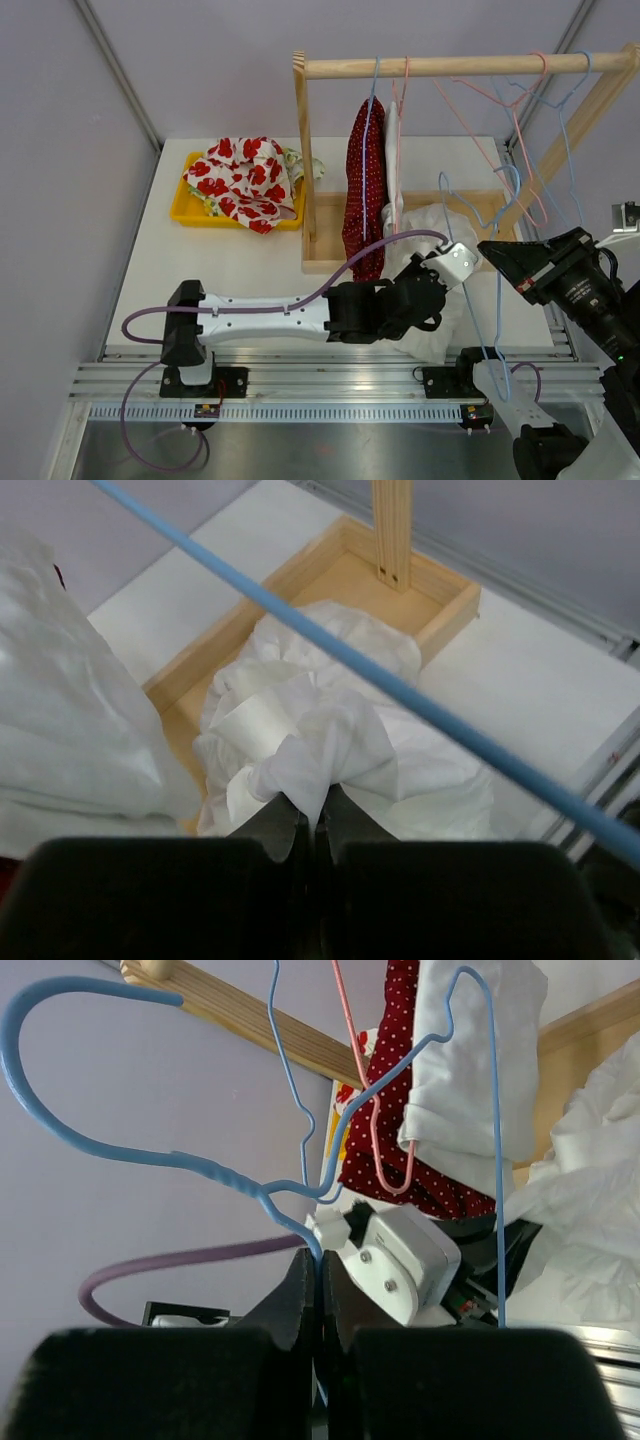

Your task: Remove the skirt from the hanger

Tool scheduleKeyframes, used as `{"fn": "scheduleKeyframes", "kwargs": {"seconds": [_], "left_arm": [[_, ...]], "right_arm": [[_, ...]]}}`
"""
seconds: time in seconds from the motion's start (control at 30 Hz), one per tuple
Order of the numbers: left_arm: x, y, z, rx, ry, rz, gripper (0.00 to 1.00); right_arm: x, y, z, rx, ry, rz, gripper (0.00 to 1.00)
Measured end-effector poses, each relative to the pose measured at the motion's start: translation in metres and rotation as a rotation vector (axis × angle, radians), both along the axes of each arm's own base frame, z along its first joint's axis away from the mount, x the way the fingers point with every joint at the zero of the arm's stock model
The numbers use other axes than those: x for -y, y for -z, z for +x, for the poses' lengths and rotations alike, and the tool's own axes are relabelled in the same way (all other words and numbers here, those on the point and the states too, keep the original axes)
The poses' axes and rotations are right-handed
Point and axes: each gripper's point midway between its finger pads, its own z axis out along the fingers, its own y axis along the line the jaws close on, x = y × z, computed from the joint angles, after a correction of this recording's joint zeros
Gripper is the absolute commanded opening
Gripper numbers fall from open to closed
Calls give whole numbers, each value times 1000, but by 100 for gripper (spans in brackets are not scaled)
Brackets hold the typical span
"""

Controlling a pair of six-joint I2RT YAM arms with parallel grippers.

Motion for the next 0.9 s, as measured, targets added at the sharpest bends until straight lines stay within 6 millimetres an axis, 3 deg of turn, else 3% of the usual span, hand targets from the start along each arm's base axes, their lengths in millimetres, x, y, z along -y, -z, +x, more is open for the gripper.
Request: {"fn": "scheduleKeyframes", "kwargs": {"seconds": [0.1, 0.2, 0.33, 0.43, 0.53, 0.67, 0.8, 0.9], "left_arm": [[-9, 19, -17, -26, 22, 25, 0], [-11, 35, -61, -33, 84, 50, 0], [-22, 66, -145, -75, 224, 97, 0], [-54, 97, -179, -124, 275, 147, 0], [-99, 118, -180, -169, 235, 203, 0], [-149, 114, -166, -218, 116, 192, 0], [-190, 101, -148, -225, 0, 179, 0], [-212, 85, -133, -195, -77, 184, 0]], "right_arm": [[1, -1, 5, -3, 5, -2, 0], [6, -11, 26, 15, 40, -19, 0], [14, -27, 81, 49, 100, -50, 0], [18, -33, 127, 60, 134, -65, 0], [21, -33, 172, 58, 166, -71, 0], [25, -21, 221, 32, 201, -82, 0], [27, -5, 247, 4, 220, -90, 0], [27, 10, 250, -11, 222, -92, 0]]}}
